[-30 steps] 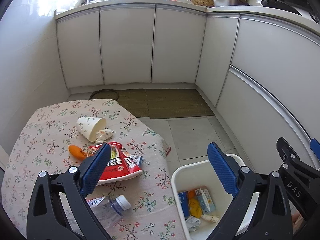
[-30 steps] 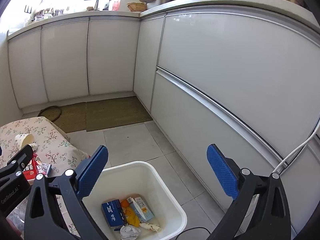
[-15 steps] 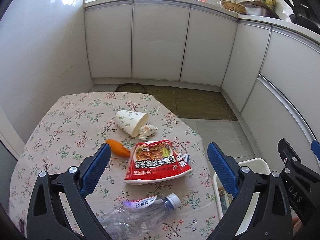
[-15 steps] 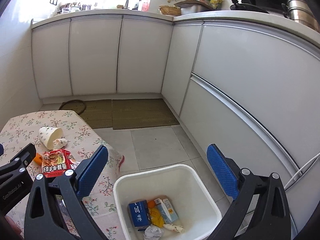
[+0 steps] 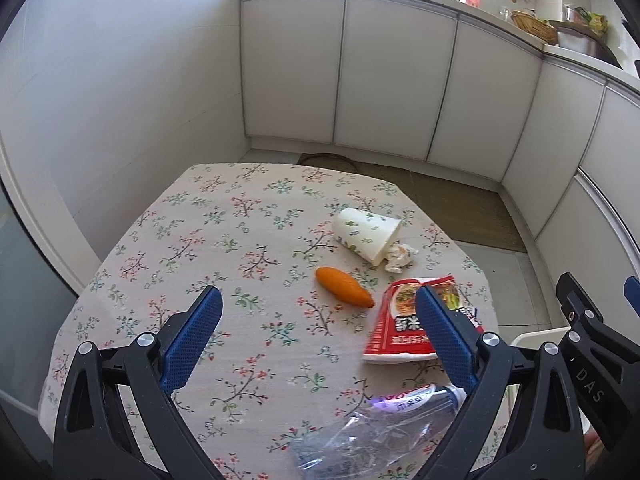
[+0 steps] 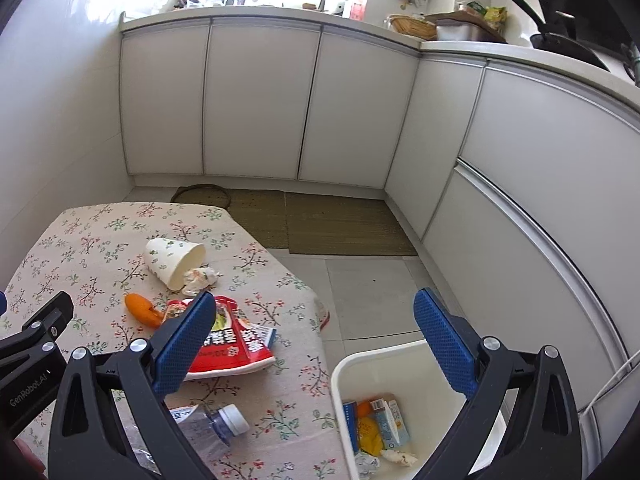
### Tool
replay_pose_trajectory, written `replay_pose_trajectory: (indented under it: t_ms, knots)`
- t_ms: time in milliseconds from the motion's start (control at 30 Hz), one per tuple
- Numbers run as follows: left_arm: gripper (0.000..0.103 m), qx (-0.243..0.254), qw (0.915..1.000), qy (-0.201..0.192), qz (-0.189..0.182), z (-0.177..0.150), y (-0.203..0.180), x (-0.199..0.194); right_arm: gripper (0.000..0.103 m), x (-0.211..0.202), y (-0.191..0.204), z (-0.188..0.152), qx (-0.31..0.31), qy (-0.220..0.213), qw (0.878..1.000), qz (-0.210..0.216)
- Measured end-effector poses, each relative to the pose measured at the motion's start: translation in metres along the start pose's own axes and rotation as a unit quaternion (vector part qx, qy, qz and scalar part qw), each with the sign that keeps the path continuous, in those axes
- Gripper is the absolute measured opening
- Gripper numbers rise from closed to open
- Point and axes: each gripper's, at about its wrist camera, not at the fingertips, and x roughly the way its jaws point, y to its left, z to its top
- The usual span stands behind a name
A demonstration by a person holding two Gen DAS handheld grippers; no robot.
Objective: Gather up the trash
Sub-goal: 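Move both tools back over the table, then lower the left gripper toward the white paper cup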
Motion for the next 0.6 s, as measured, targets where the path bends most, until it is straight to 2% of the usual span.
replay_pose_trajectory:
  t_ms: [233,367,600]
  knots:
    - [0.093,-0.038,0.9987,0.014,0.03,0.001,0.05,0.003,0.096,0.006,0.048,-0.002,-0.034,0.01,0.999,0.029]
    - [0.093,-0.056,0.9976,0.018,0.038,0.001,0.072,0.004,0.096,0.019,0.071,-0.005,-0.051,0.041,0.997,0.046]
    - [0.093,-0.075,0.996,0.028,0.038,-0.001,0.099,0.006,0.096,0.064,0.116,-0.017,-0.113,0.109,0.987,0.013]
